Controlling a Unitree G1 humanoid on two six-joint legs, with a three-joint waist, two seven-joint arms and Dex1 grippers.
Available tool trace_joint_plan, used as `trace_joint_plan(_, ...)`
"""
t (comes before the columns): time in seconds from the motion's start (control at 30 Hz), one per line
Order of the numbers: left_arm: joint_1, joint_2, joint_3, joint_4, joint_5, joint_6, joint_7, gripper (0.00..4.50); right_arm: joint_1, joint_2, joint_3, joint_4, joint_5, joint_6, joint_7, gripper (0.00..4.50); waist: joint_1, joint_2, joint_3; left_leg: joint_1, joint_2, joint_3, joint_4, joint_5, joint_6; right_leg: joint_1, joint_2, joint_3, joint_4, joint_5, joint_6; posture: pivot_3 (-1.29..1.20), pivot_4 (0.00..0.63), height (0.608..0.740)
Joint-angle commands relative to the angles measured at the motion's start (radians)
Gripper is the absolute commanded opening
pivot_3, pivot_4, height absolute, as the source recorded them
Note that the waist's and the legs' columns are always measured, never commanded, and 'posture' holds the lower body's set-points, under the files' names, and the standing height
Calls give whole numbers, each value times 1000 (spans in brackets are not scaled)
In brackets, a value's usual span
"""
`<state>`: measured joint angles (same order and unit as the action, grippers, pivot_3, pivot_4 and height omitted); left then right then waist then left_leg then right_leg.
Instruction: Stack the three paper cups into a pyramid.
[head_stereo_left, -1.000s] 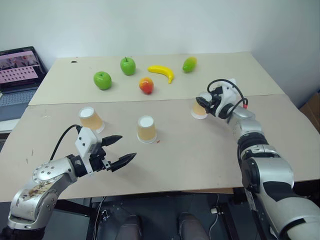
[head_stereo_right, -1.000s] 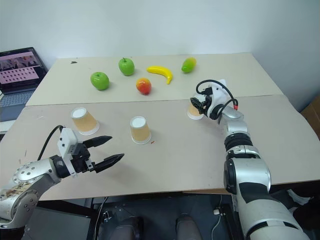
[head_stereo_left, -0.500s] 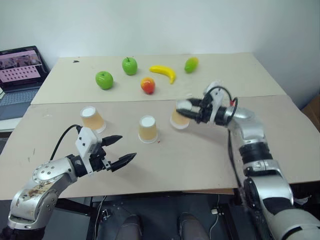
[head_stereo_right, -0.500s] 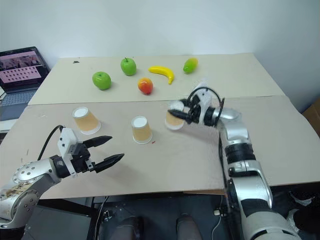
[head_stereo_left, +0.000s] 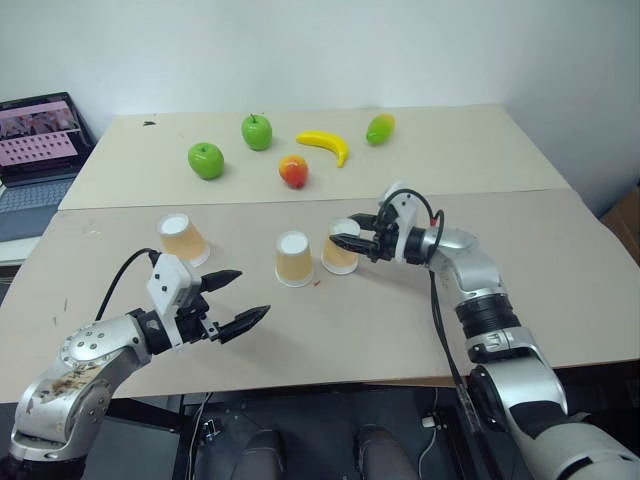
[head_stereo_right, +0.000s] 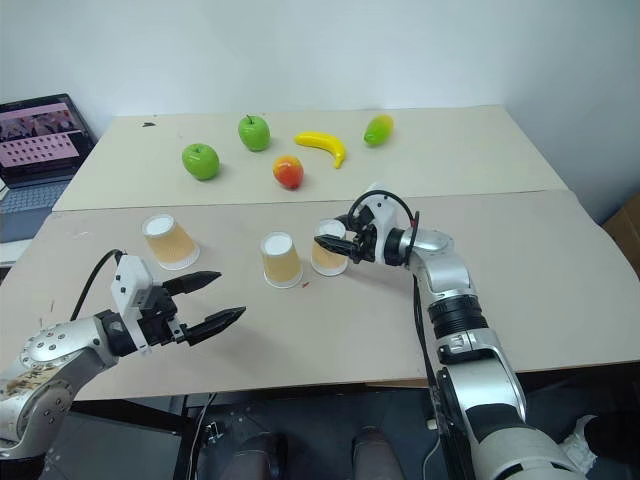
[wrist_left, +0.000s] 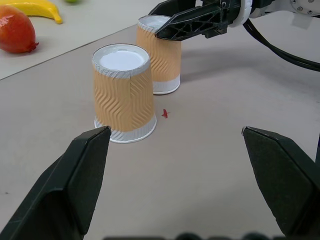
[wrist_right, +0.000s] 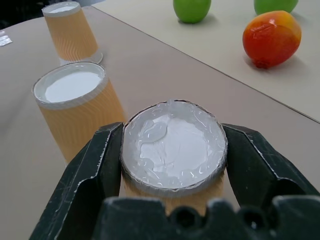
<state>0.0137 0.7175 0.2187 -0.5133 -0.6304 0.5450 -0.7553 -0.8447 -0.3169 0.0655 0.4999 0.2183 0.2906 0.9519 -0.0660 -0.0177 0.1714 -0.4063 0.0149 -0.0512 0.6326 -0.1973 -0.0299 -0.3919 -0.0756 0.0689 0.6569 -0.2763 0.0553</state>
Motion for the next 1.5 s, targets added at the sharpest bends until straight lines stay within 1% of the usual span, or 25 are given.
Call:
trace_joint_plan(0.03,-2,8,22,-36,-14,3,4,4500,12,-26,-3,-119,37,33,46,2715,1,0,0,0,0,0,0,0,0,0,0,0,0,0,0,0,150,732)
trace_joint_plan(0.23,-11,8,22,-25,-11,-1,-1,4500,87,-63,22,-277,72,109,118,2715,8,0,0,0,0,0,0,0,0,0,0,0,0,0,0,0,150,732)
trace_joint_plan(0.33,-19,7,18,-22,-9,-2,0,4500,106,-60,34,-301,74,124,122,2715,6,0,0,0,0,0,0,0,0,0,0,0,0,0,0,0,150,732)
trace_joint_plan(0.63,-41,1,10,-11,-5,-5,1,4500,83,-2,36,-175,42,69,82,2715,7,0,0,0,0,0,0,0,0,0,0,0,0,0,0,0,150,732)
trace_joint_plan(1.03,-27,-6,14,-24,-3,-1,11,4500,-34,26,40,75,-10,-69,60,2715,5,0,0,1,0,0,0,0,0,1,0,0,0,0,0,0,150,732)
trace_joint_plan(1.33,-13,-6,19,-30,-6,-5,17,4500,-46,39,49,109,-30,-108,70,2715,4,0,0,1,0,0,0,0,0,1,0,0,0,0,0,0,150,732)
trace_joint_plan(1.4,-15,-5,18,-28,-5,-6,18,4500,-47,36,46,107,-29,-104,71,3710,4,0,0,1,0,0,0,0,0,1,0,0,0,0,0,0,150,732)
trace_joint_plan(1.43,-17,-5,17,-26,-5,-6,18,4500,-48,34,44,106,-31,-107,68,3851,4,0,0,1,0,0,0,0,0,1,0,0,0,0,0,0,150,732)
trace_joint_plan(1.5,-19,-5,16,-23,-4,-8,19,4500,-44,30,37,79,-21,-96,73,4466,4,0,0,1,0,0,0,0,0,1,0,0,0,0,0,0,150,732)
